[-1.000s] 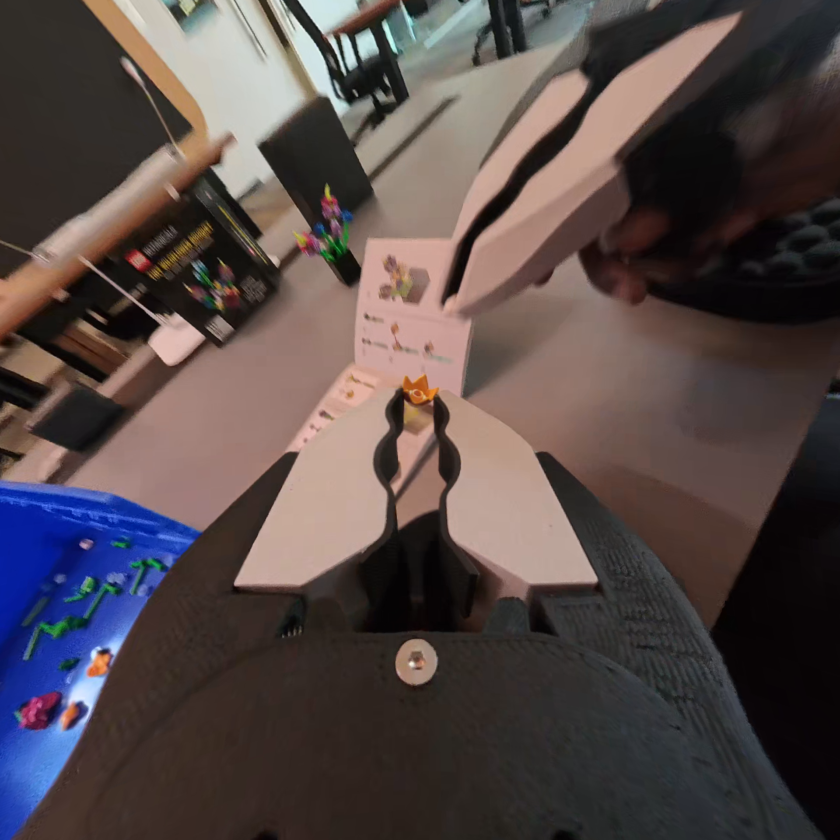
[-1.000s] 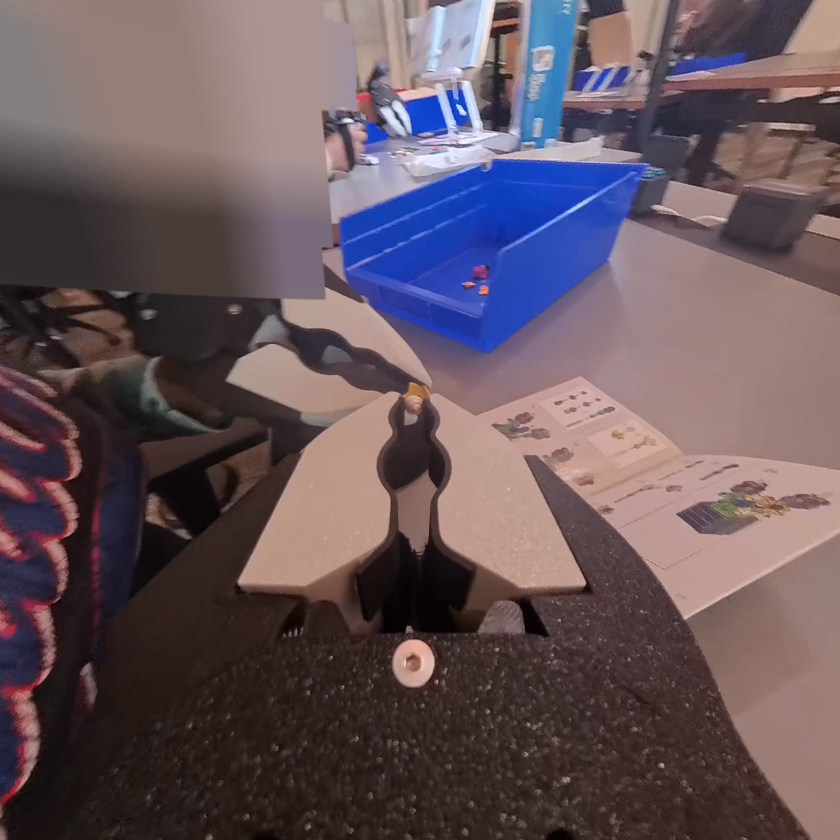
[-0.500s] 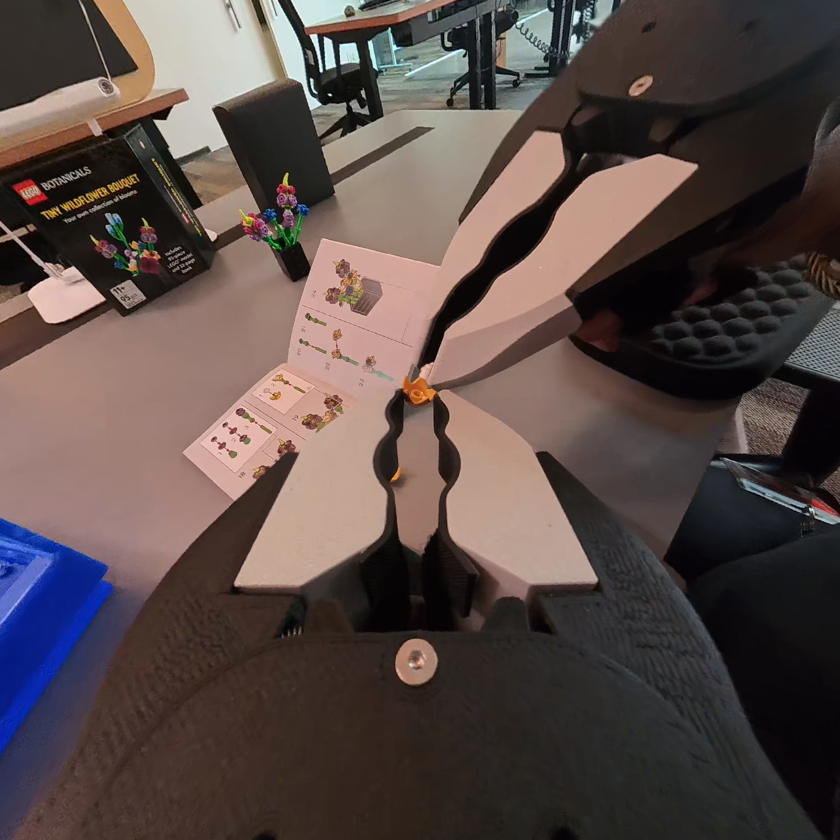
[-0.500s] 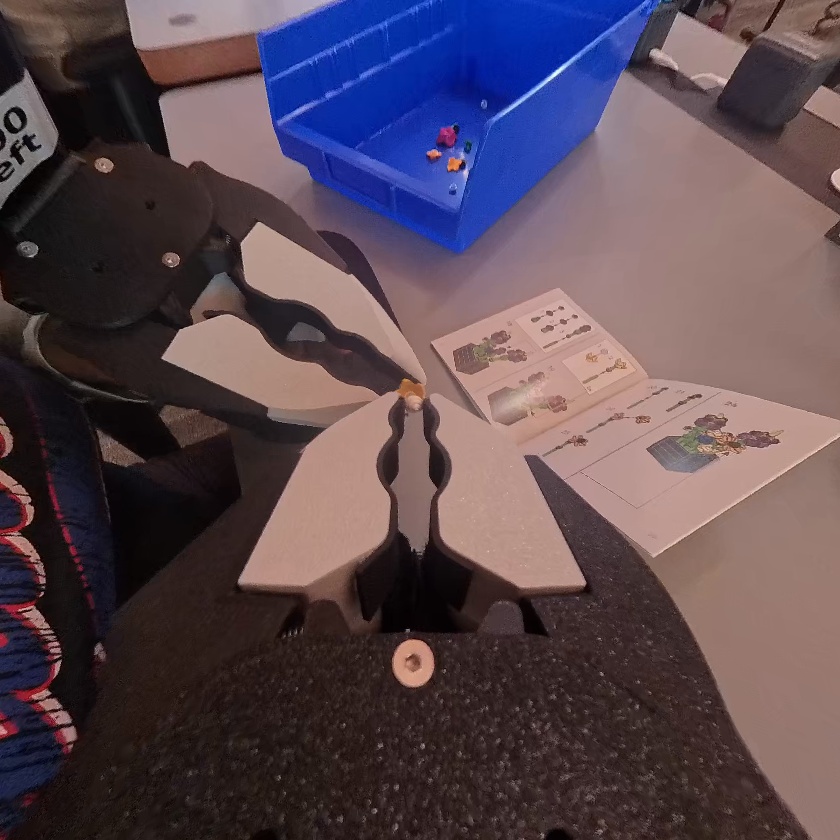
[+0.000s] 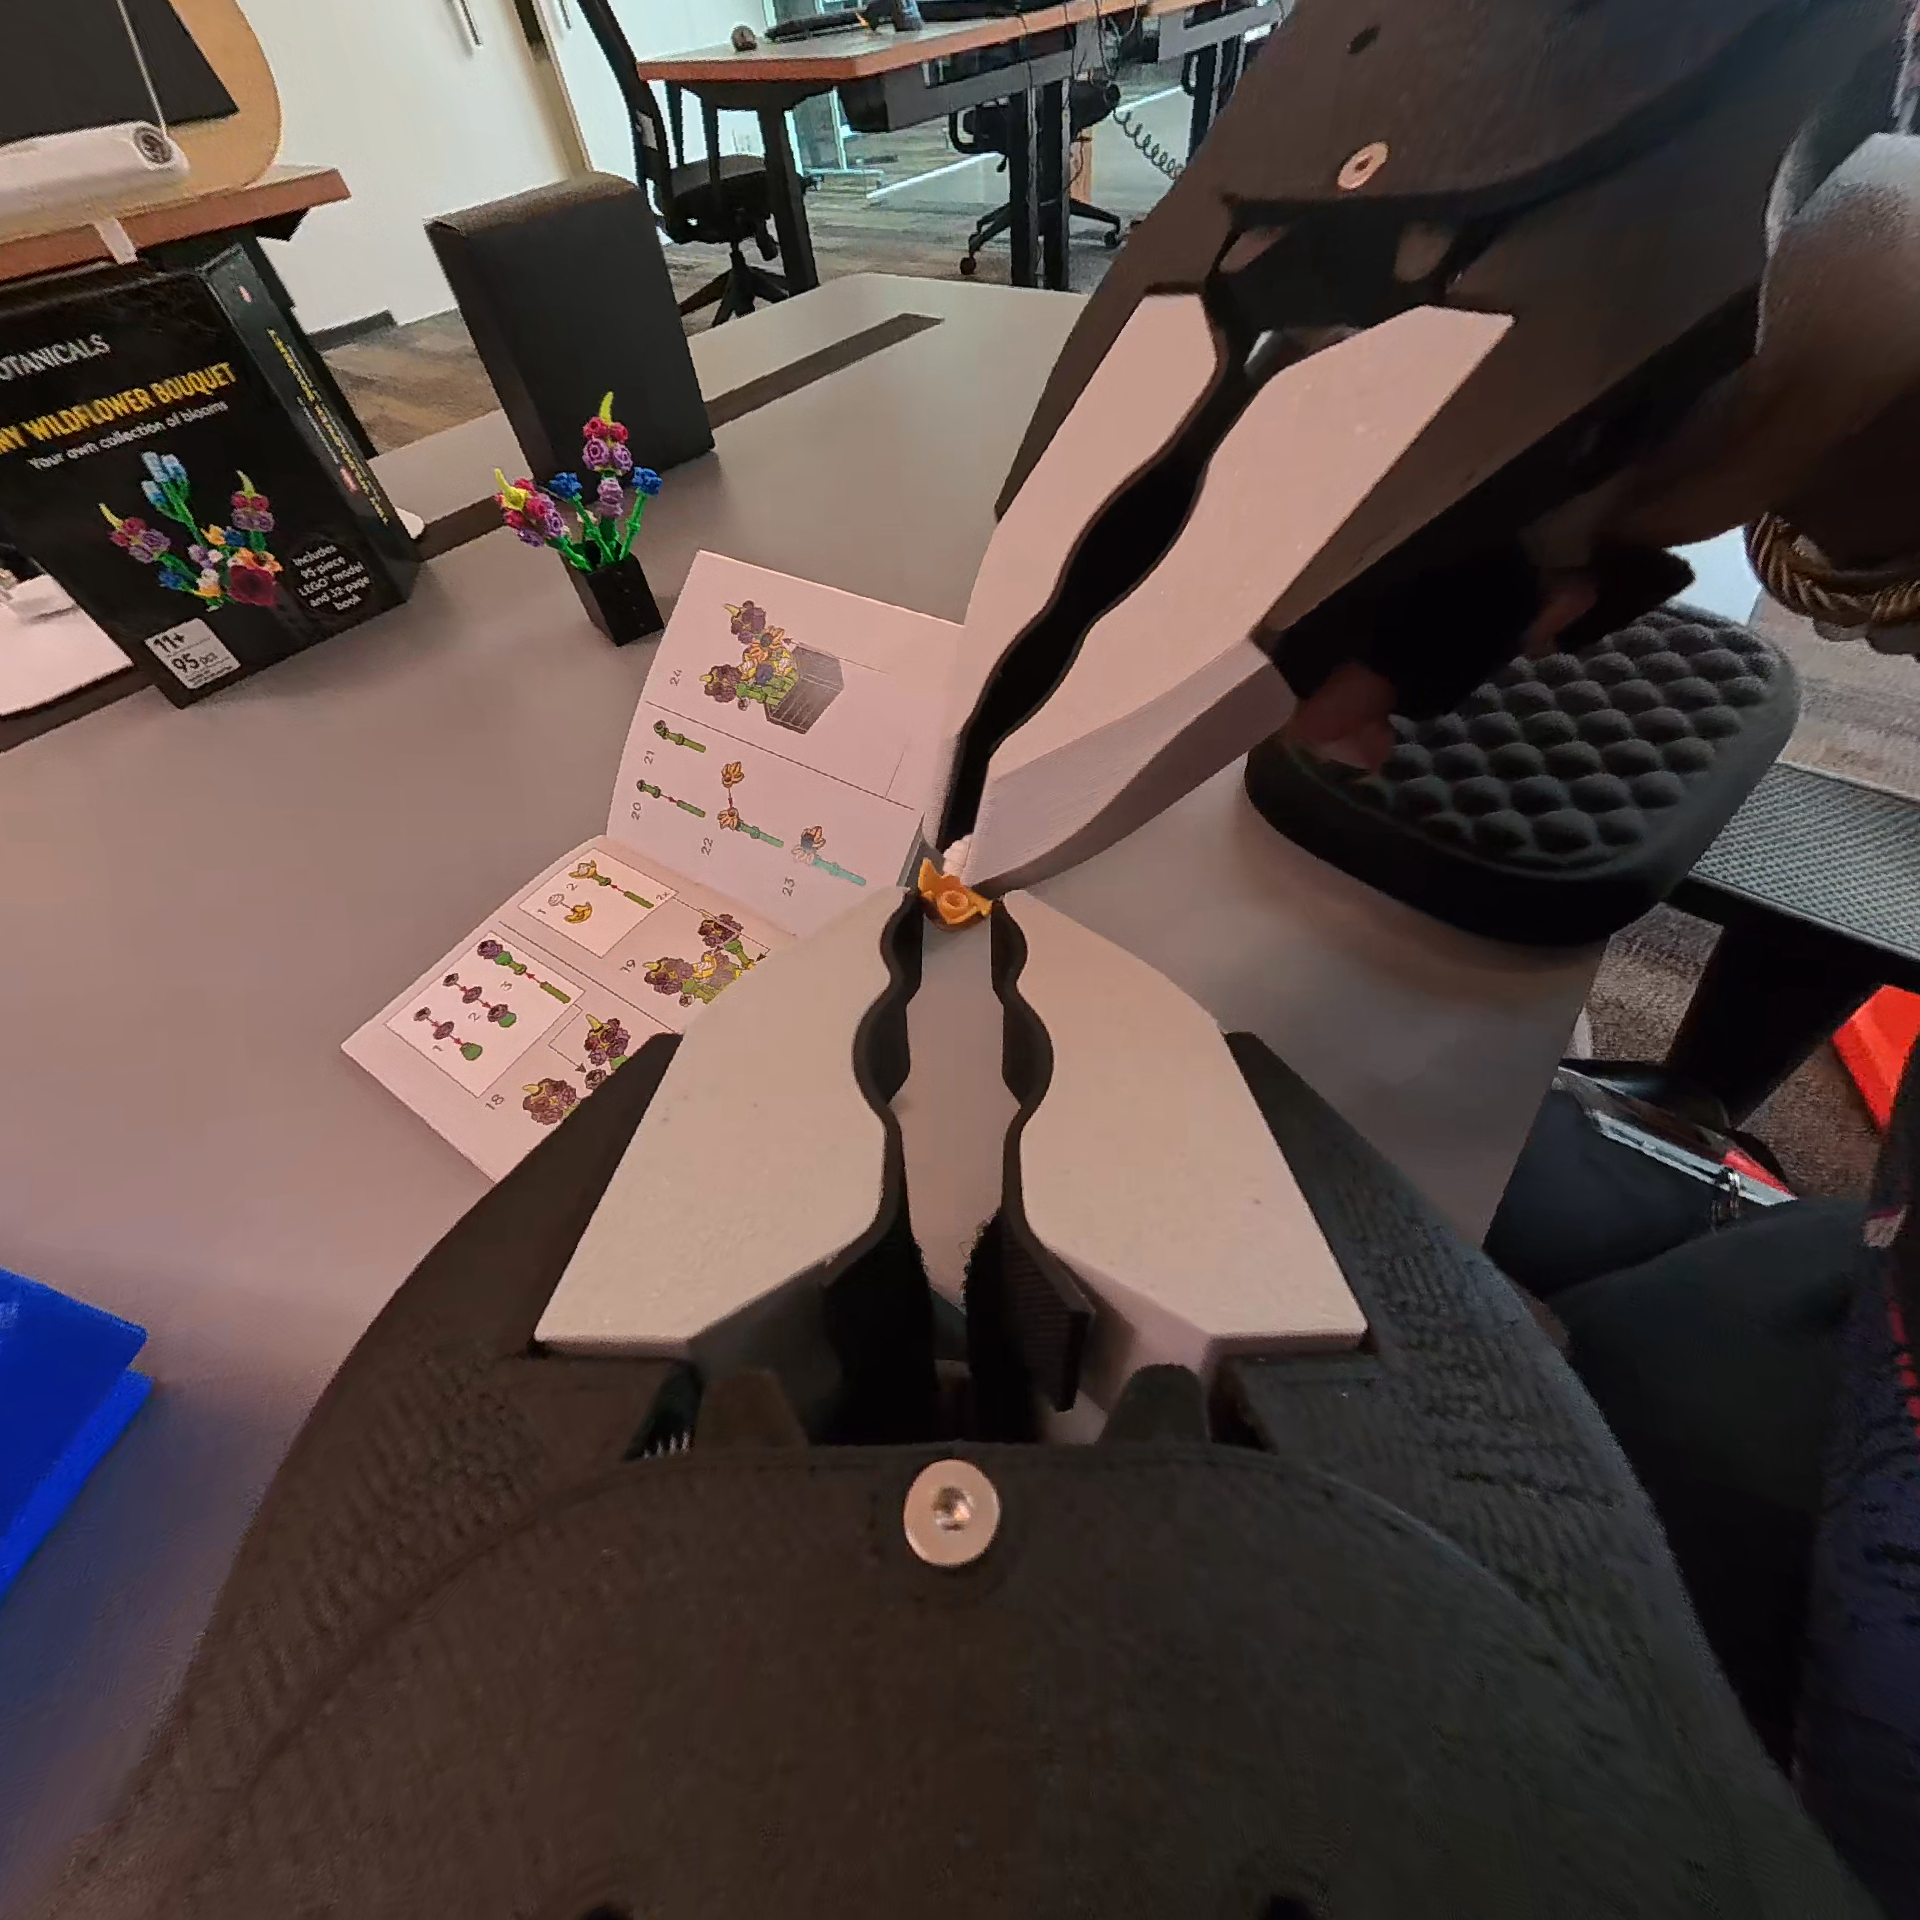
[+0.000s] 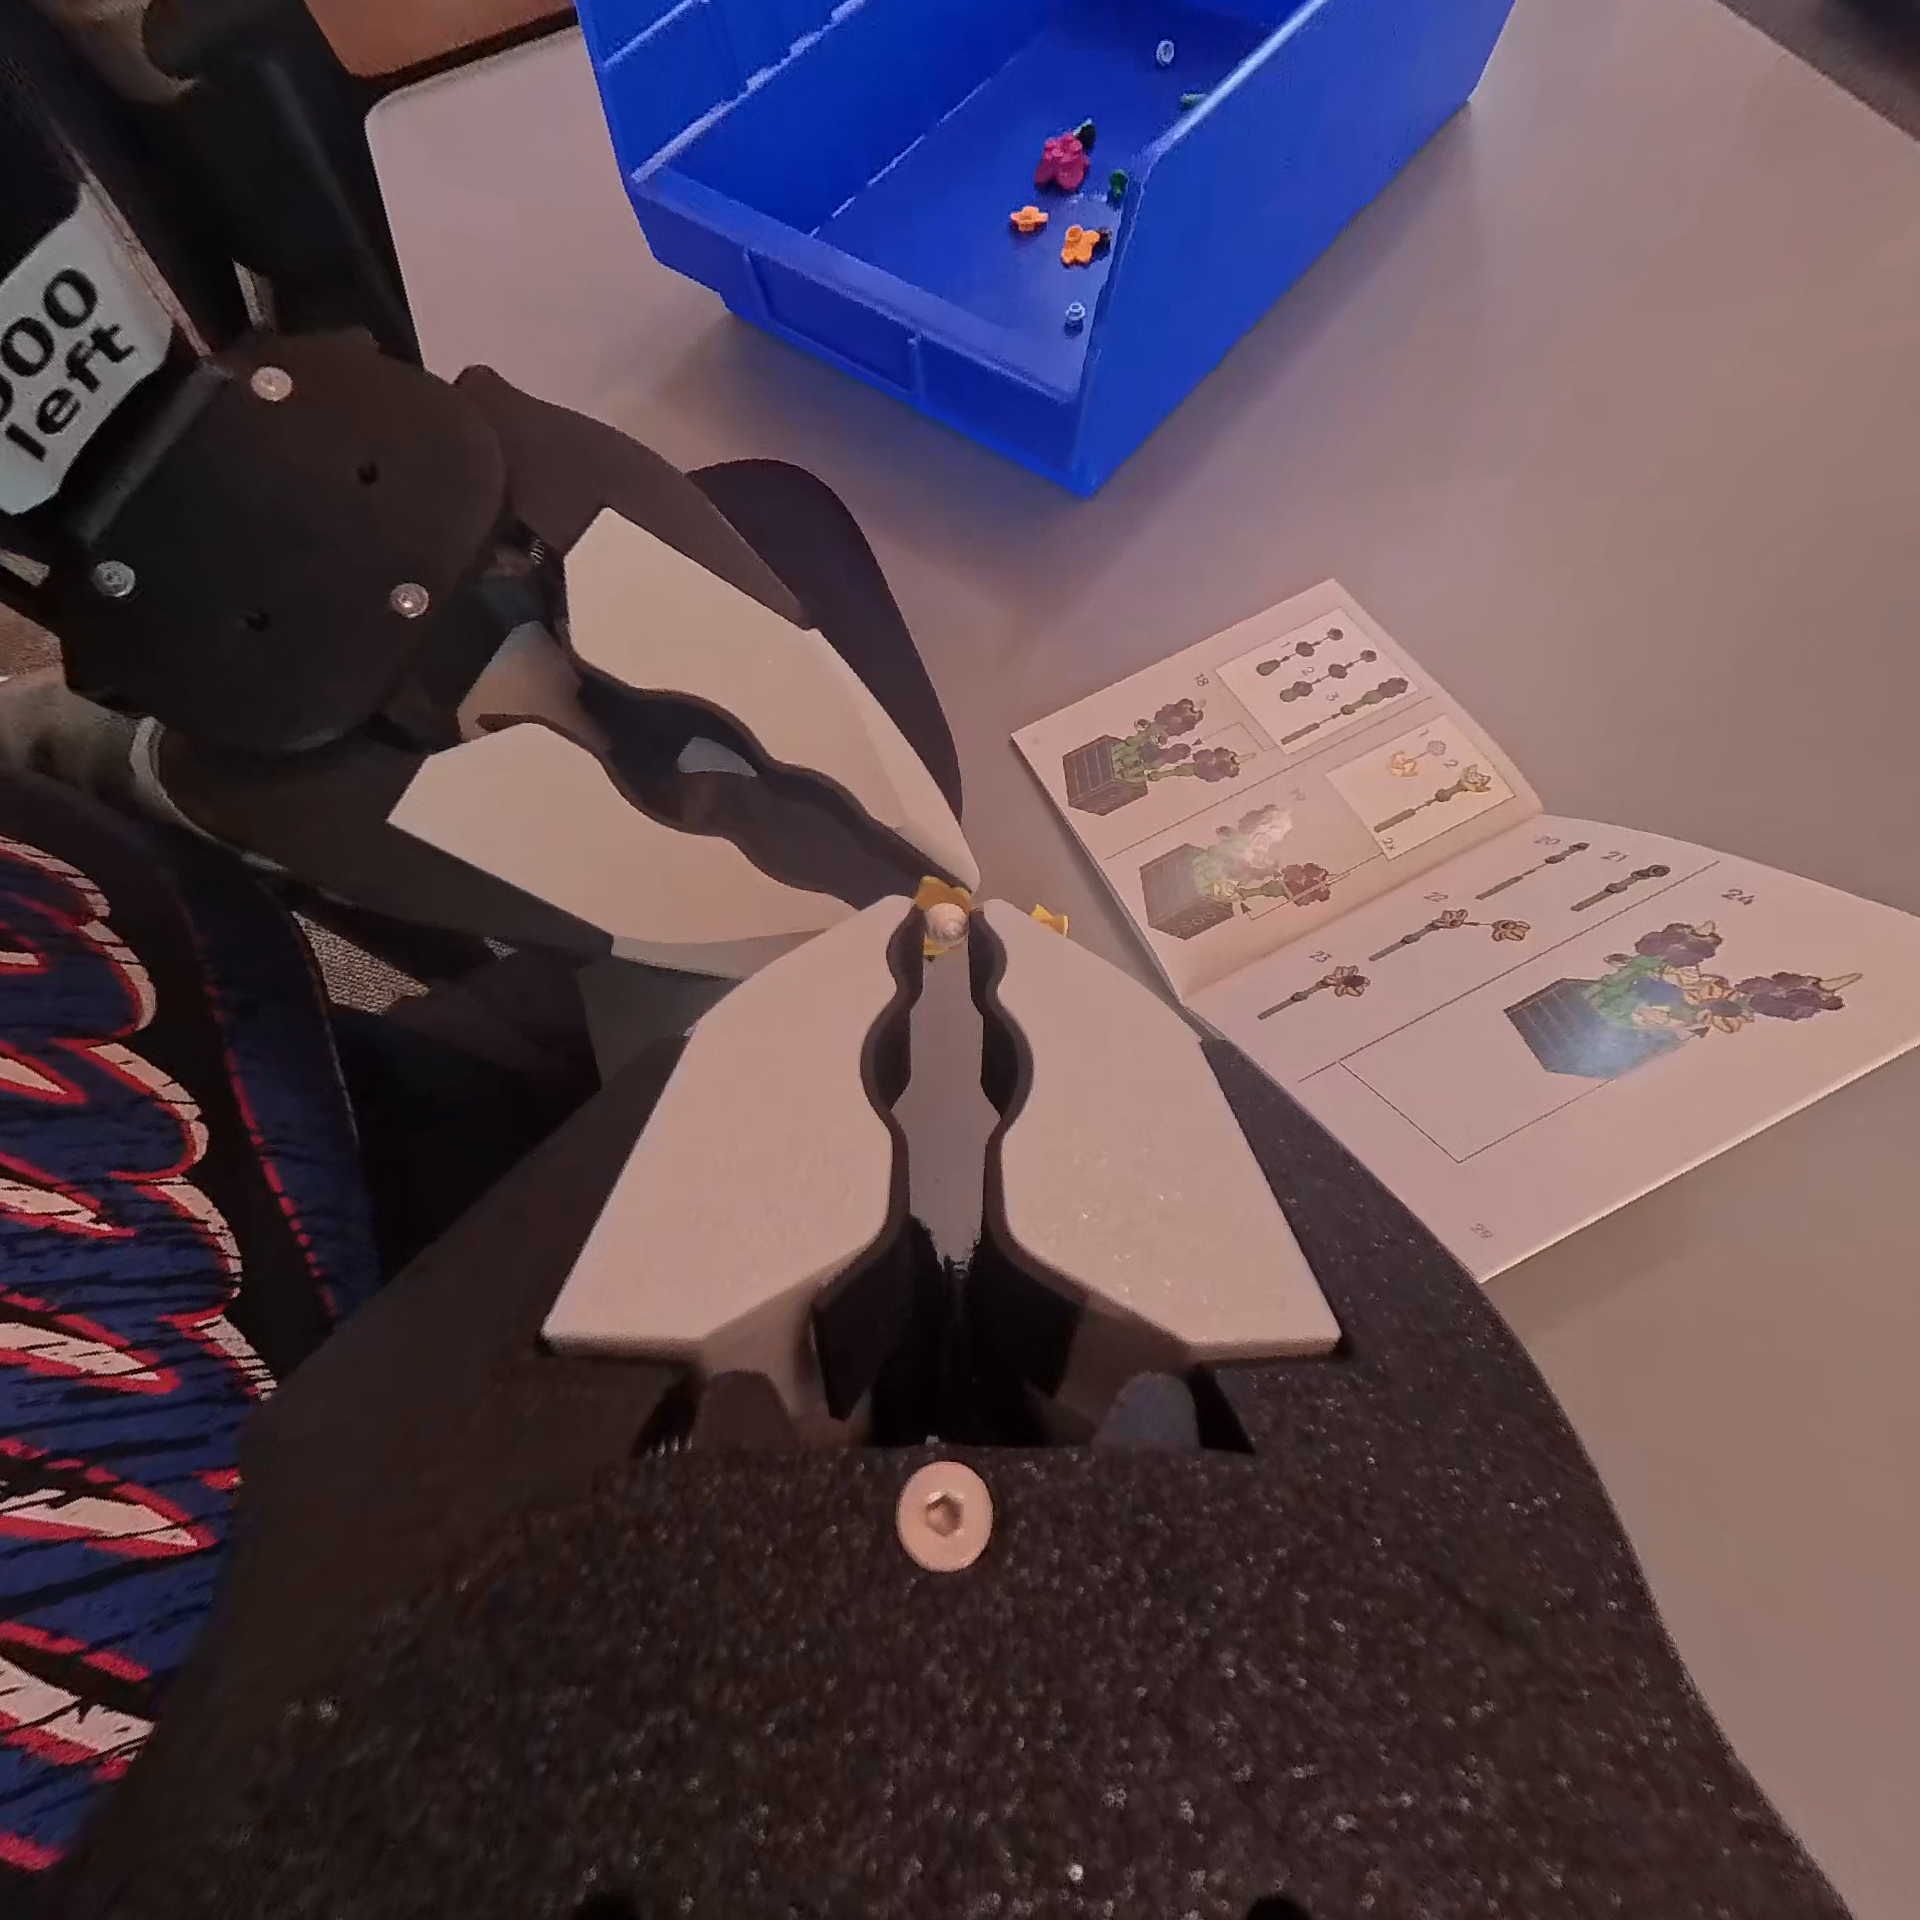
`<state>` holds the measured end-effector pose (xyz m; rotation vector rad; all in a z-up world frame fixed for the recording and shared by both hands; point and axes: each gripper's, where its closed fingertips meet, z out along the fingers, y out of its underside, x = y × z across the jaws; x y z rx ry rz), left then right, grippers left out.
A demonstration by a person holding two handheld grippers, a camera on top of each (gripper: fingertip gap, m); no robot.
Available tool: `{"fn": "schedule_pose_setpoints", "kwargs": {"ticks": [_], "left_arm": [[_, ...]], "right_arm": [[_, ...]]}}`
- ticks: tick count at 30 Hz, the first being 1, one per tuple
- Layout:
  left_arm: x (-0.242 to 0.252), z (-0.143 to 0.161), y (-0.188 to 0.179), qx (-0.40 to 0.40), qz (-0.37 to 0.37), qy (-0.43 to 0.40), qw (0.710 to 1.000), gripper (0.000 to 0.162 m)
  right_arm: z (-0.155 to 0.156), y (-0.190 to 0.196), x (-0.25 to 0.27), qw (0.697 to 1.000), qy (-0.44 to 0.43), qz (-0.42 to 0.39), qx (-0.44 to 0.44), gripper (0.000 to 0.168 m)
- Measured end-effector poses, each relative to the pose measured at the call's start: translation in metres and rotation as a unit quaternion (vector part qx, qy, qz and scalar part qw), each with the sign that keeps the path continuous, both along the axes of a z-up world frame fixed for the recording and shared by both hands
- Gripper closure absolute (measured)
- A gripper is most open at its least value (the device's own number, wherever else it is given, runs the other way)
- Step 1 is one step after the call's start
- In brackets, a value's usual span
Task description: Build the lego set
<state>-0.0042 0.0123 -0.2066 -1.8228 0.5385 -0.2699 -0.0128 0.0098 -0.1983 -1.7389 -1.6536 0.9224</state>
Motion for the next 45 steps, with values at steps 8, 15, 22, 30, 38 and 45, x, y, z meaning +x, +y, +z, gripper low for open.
{"fn": "schedule_pose_setpoints", "kwargs": {"ticks": [8,15,22,30,38,45], "left_arm": [[0.001,0.003,-0.002,-0.002,-0.013,-0.021,1.0,0.149],[-0.004,0.013,-0.003,-0.015,-0.03,-0.111,0.993,0.149],[-0.002,0.018,-0.007,-0.035,-0.057,-0.173,0.983,0.149],[0.003,0.018,-0.01,-0.037,-0.071,-0.174,0.982,0.149],[0.005,0.017,-0.012,-0.035,-0.078,-0.153,0.985,0.149],[0.006,0.016,-0.013,-0.037,-0.083,-0.141,0.986,0.149]], "right_arm": [[0.005,-0.003,-0.004,1.0,0.012,0.002,-0.01,0.159],[0.029,-0.005,0.002,0.991,0.115,0.028,-0.059,0.163],[0.023,-0.012,0.005,0.983,0.16,0.079,0.044,0.166],[0.017,-0.015,0.007,0.979,0.163,0.102,0.062,0.165],[0.018,-0.017,0.008,0.98,0.172,0.102,0.02,0.164],[0.018,-0.017,0.008,0.979,0.174,0.104,0.008,0.164]]}}
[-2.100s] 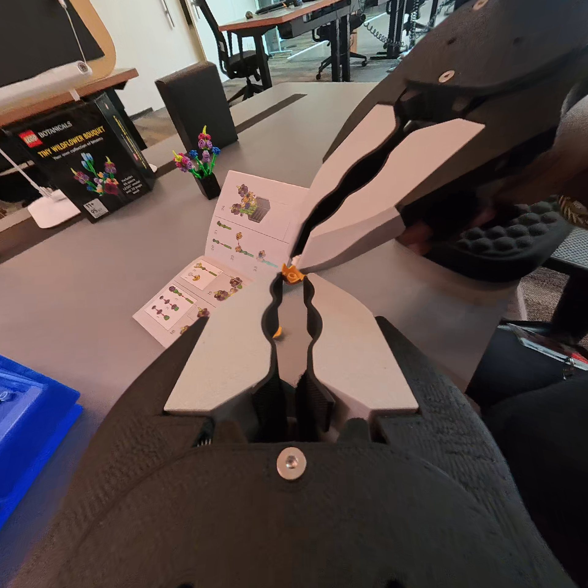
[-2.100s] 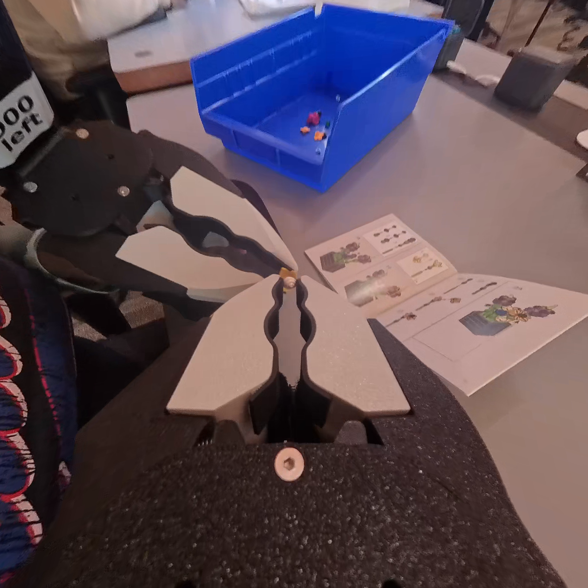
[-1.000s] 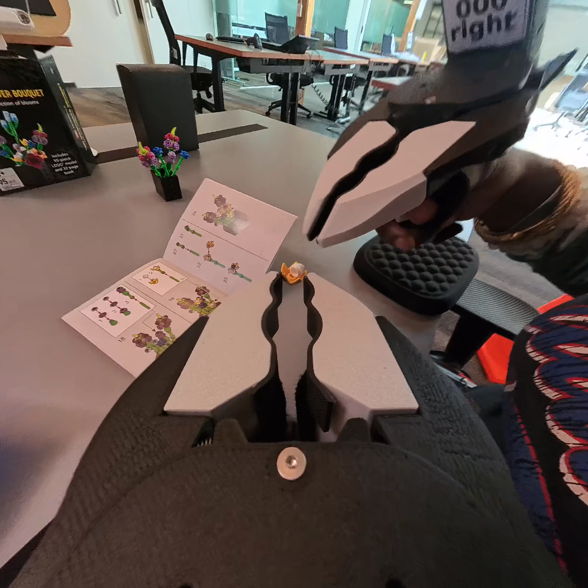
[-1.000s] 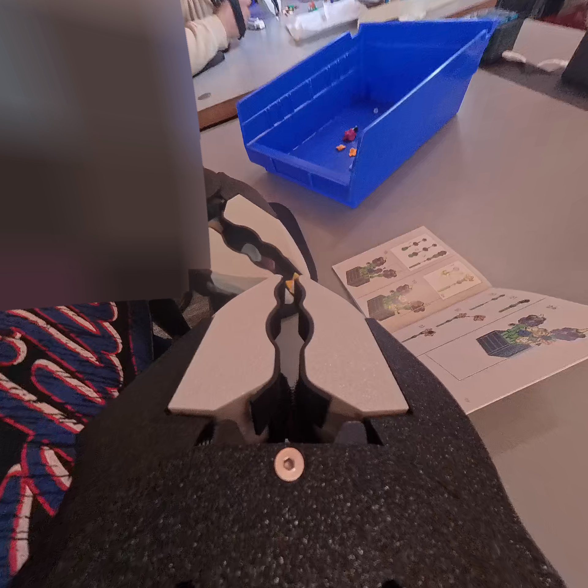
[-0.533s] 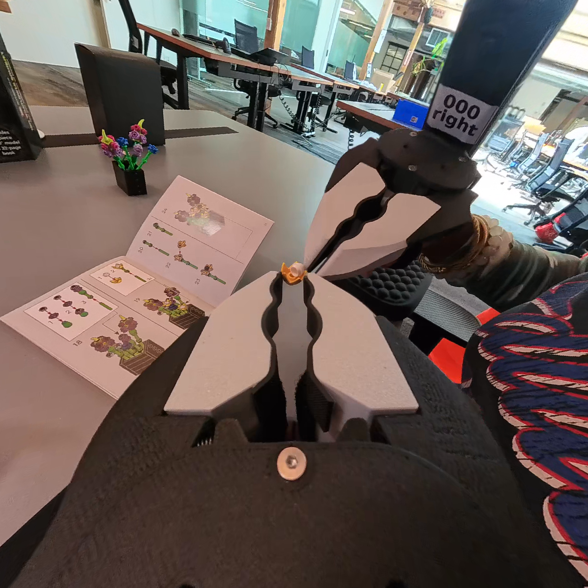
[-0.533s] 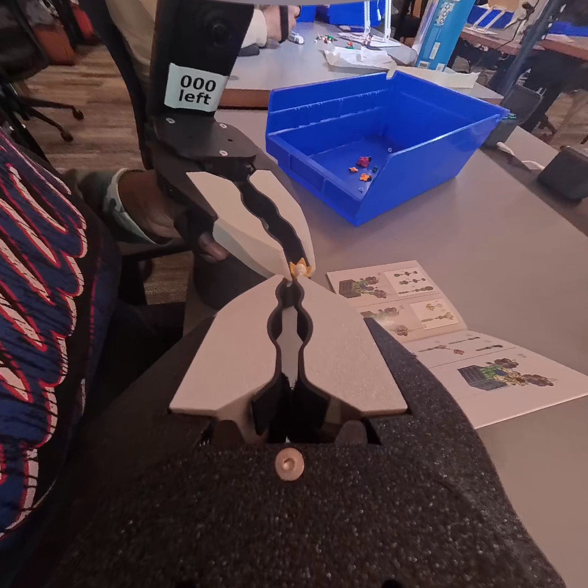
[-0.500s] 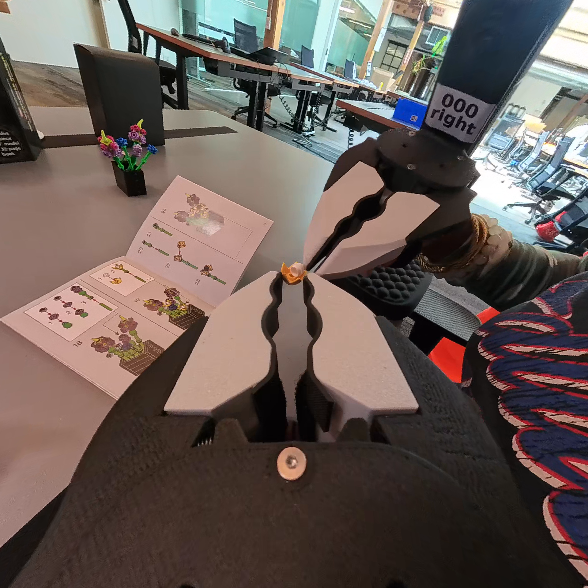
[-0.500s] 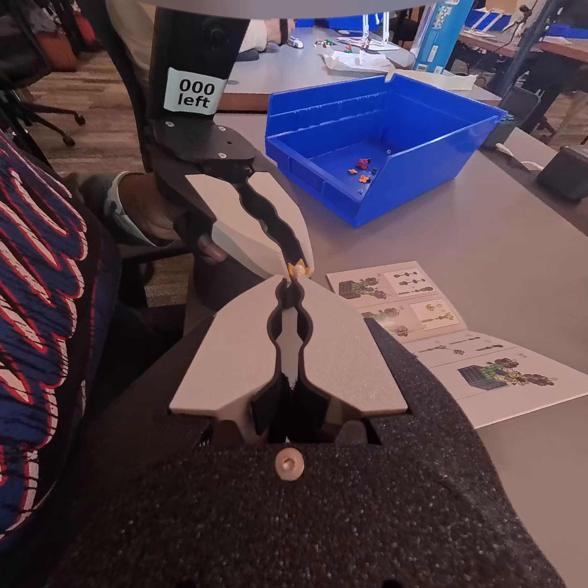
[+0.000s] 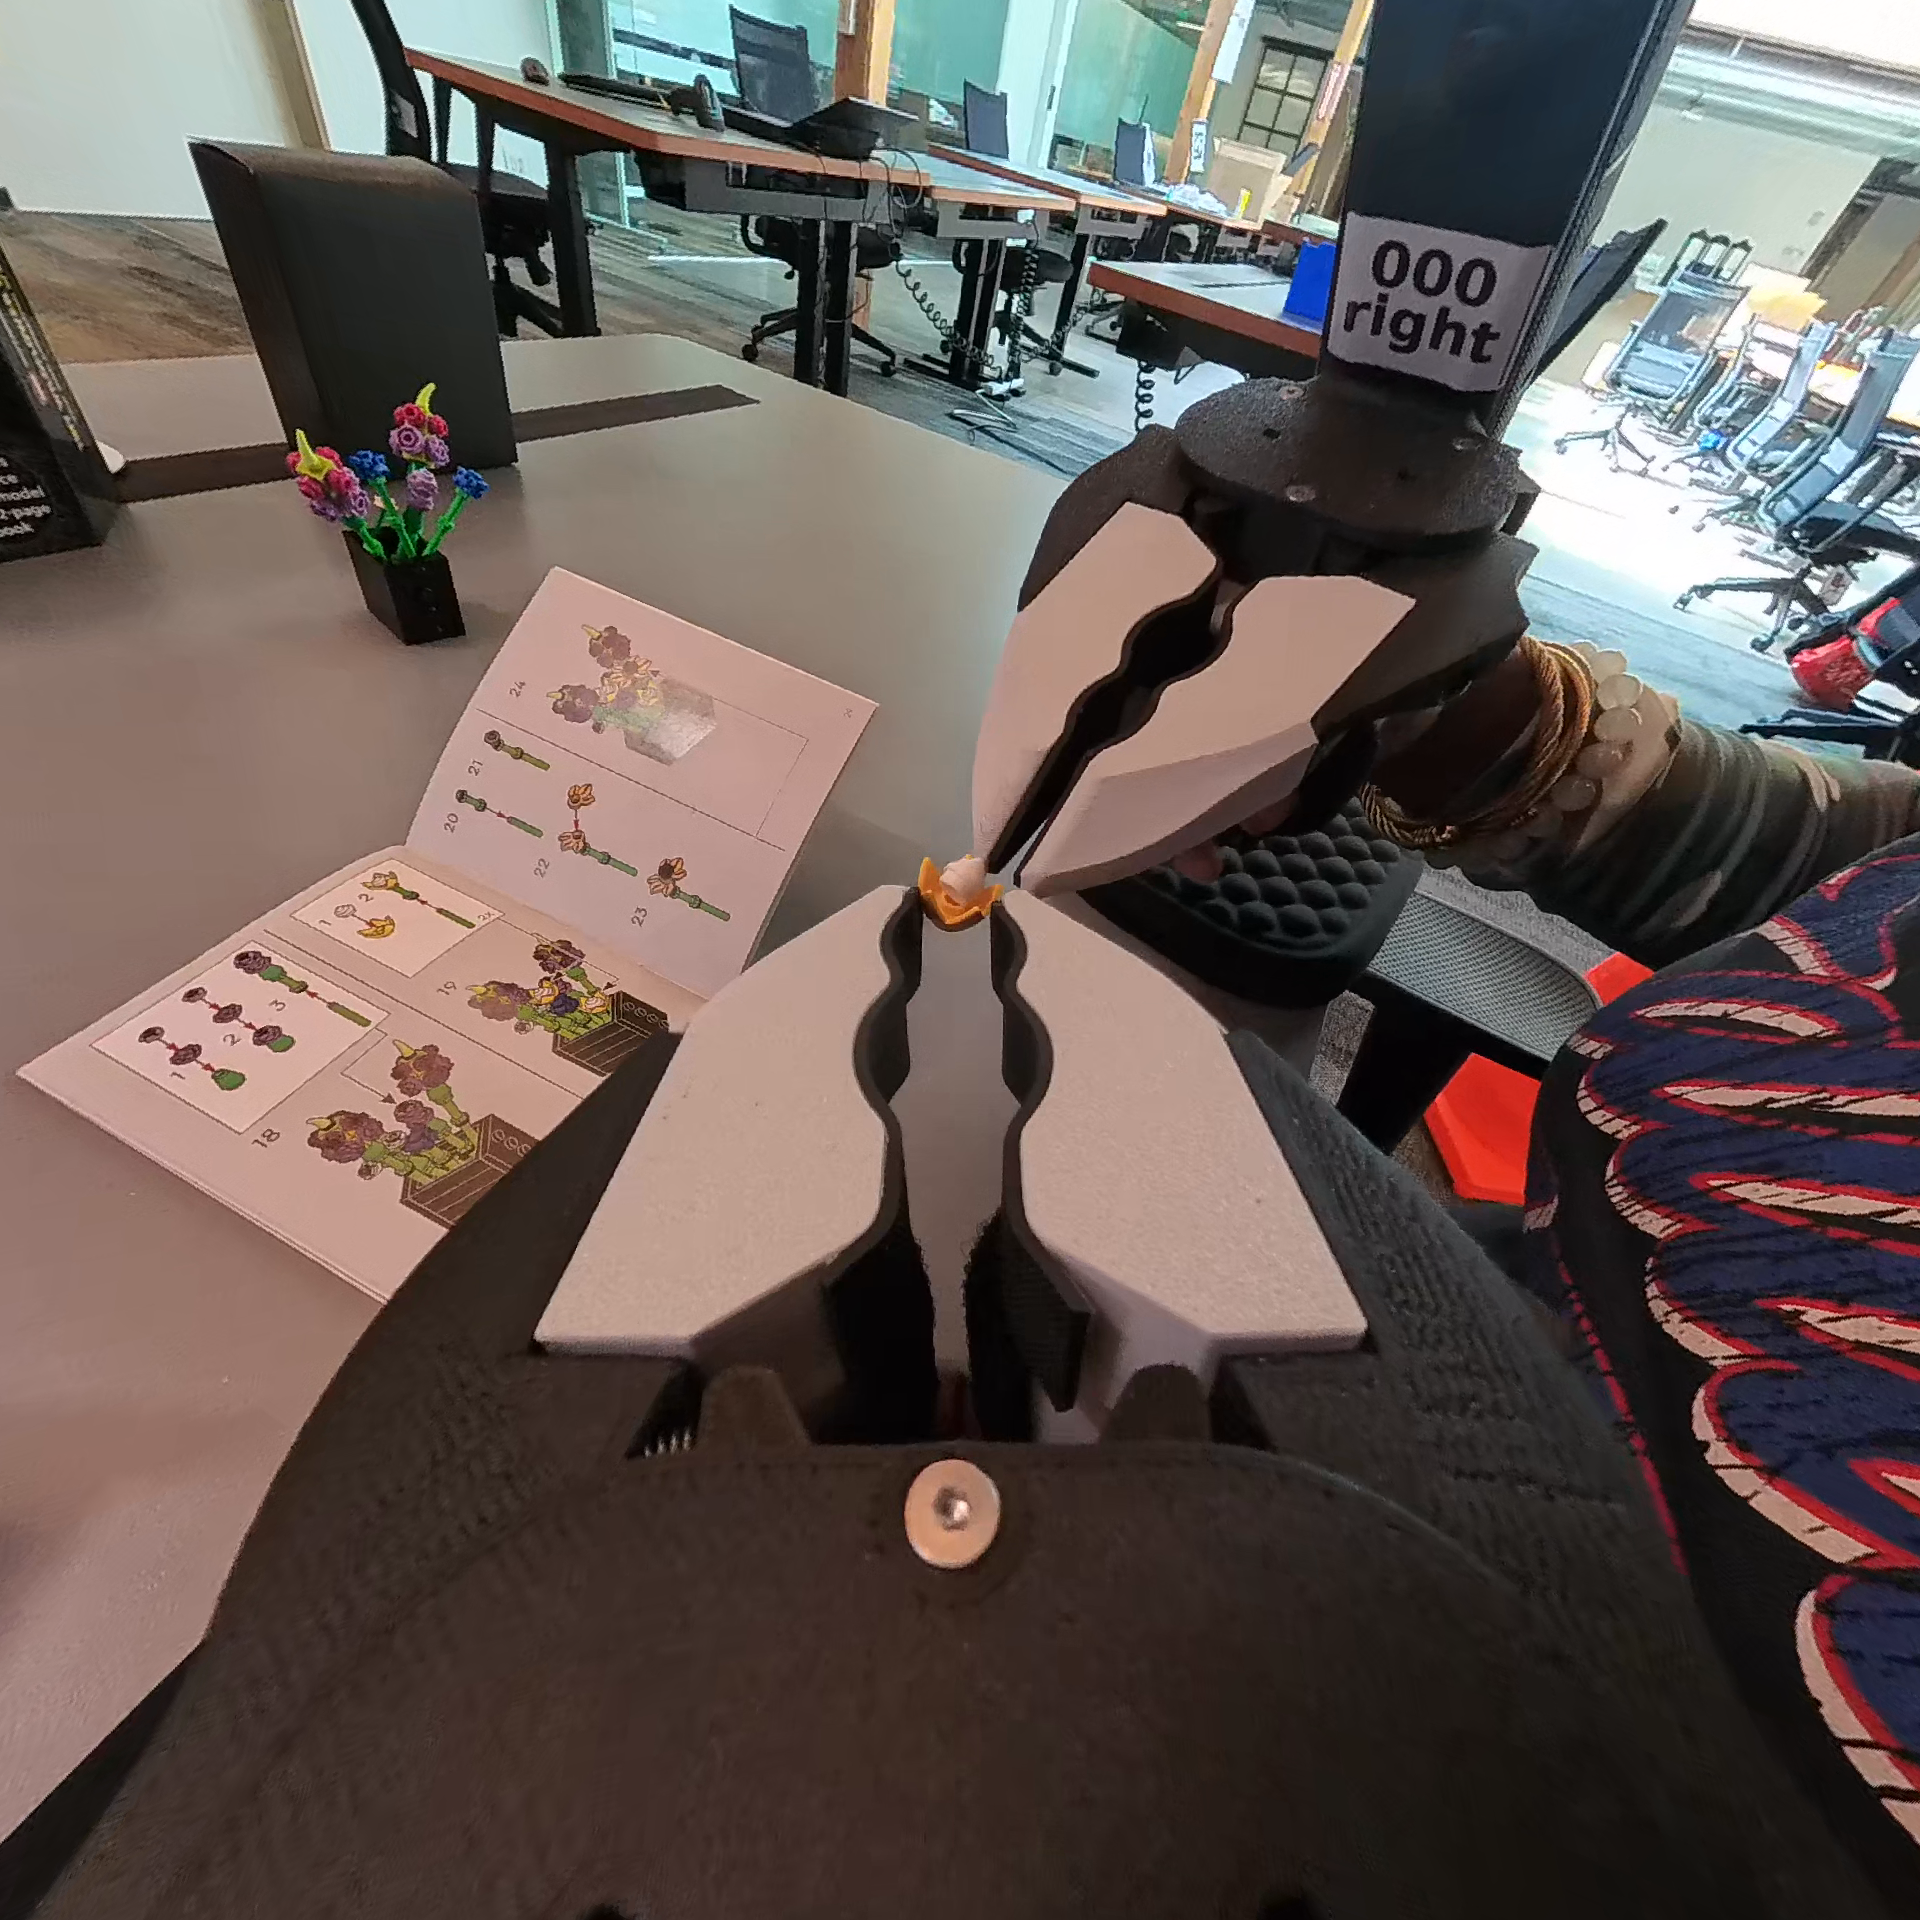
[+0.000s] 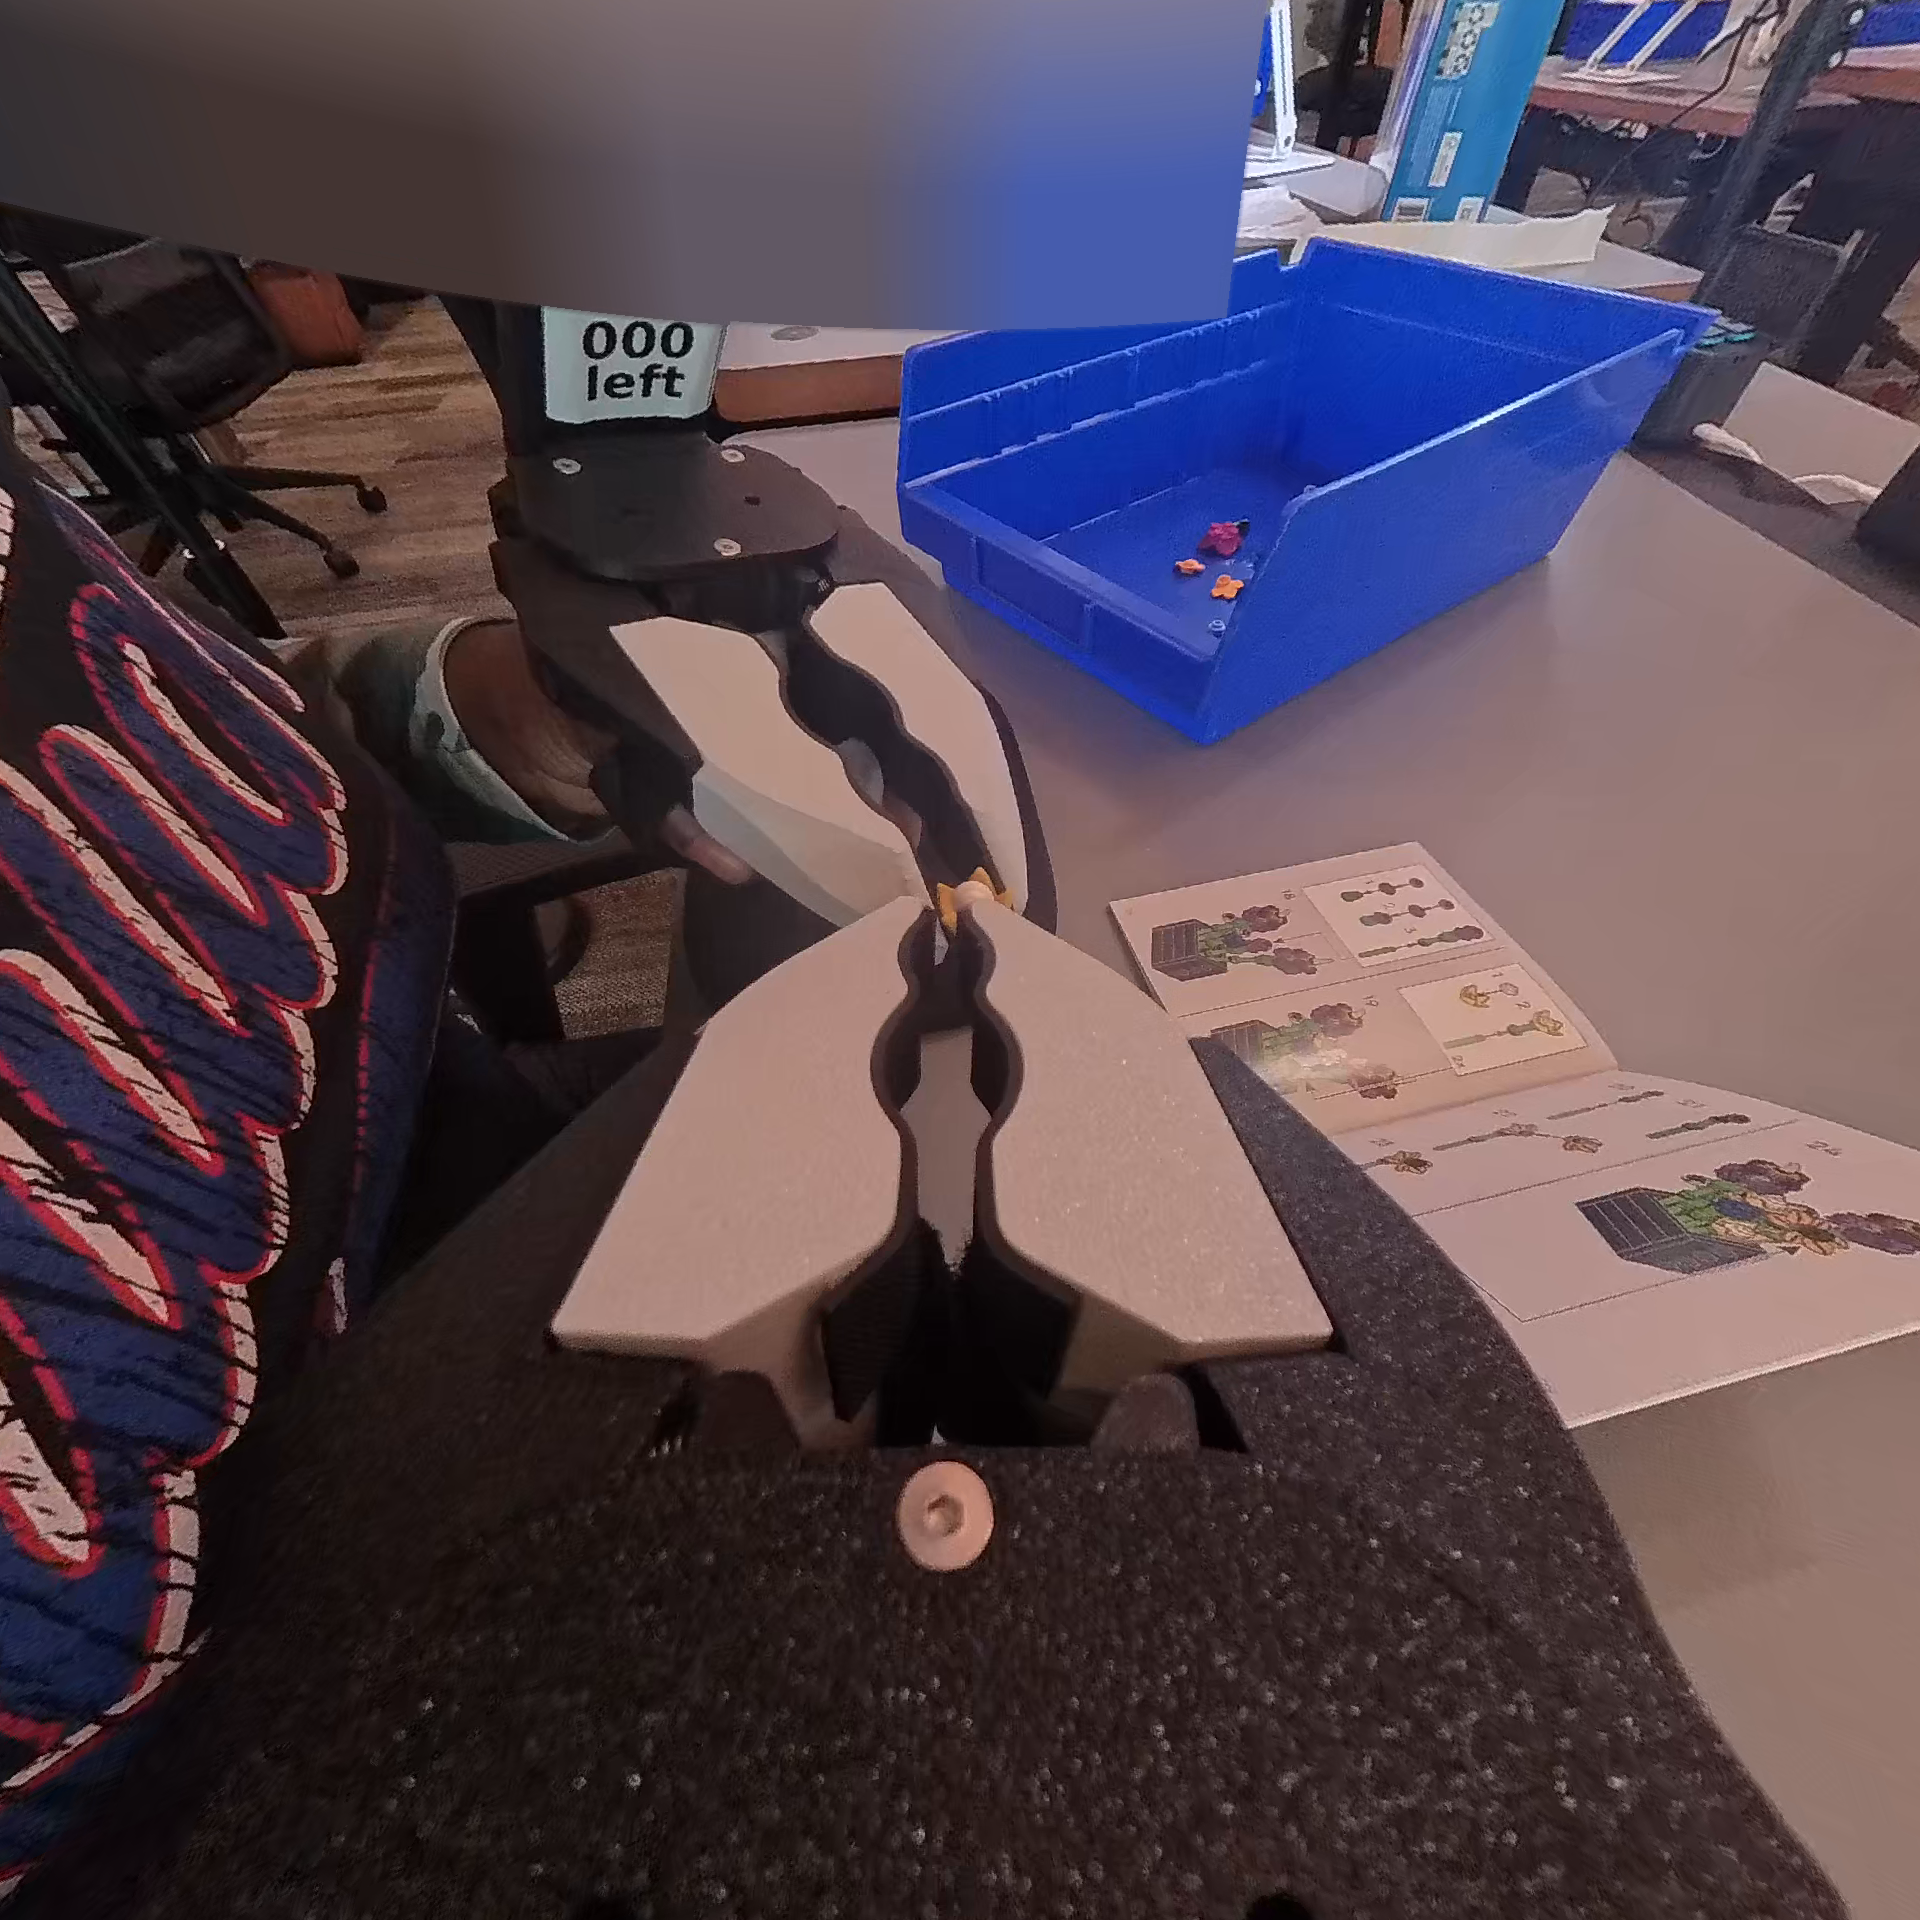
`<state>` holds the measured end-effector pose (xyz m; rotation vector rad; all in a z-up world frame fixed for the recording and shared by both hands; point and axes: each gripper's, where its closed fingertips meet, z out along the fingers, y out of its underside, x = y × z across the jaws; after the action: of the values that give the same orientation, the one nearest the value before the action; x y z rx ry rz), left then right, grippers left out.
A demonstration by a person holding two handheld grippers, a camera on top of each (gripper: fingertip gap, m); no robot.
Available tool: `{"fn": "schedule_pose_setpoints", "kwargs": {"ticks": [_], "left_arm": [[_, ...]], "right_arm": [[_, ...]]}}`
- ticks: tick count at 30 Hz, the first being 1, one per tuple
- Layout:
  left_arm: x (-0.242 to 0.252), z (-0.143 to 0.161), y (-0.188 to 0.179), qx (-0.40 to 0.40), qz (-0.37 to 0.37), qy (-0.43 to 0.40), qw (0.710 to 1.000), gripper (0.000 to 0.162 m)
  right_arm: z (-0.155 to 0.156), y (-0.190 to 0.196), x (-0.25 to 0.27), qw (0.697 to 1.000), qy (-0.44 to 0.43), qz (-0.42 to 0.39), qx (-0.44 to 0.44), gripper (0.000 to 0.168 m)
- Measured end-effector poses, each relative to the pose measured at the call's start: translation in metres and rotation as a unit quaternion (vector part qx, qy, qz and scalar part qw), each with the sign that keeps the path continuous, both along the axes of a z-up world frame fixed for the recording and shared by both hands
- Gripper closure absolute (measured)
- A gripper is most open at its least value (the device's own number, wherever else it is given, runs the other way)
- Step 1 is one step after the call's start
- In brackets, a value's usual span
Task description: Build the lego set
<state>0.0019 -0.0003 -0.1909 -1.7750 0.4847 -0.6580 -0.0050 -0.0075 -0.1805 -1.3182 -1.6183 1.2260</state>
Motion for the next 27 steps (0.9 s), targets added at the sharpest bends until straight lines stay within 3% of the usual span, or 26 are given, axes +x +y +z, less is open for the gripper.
{"fn": "schedule_pose_setpoints", "kwargs": {"ticks": [18,20,24,27], "left_arm": [[0.001,-0.006,-0.003,0.005,-0.014,0.047,0.999,0.149],[-0.003,-0.005,-0.001,0.012,-0.001,0.054,0.998,0.149],[-0.009,-0.003,0.002,0.047,0.03,0.089,0.994,0.149],[-0.012,0.0,0.004,0.072,0.053,0.118,0.989,0.149]], "right_arm": [[0.001,0.004,-0.001,1.0,-0.017,0.003,-0.001,0.16],[0.002,0.017,-0.003,0.998,-0.019,-0.045,-0.051,0.151],[-0.002,0.014,-0.008,0.957,-0.035,-0.057,-0.284,0.119],[-0.008,0.005,-0.011,0.932,-0.054,-0.06,-0.355,0.116]]}}
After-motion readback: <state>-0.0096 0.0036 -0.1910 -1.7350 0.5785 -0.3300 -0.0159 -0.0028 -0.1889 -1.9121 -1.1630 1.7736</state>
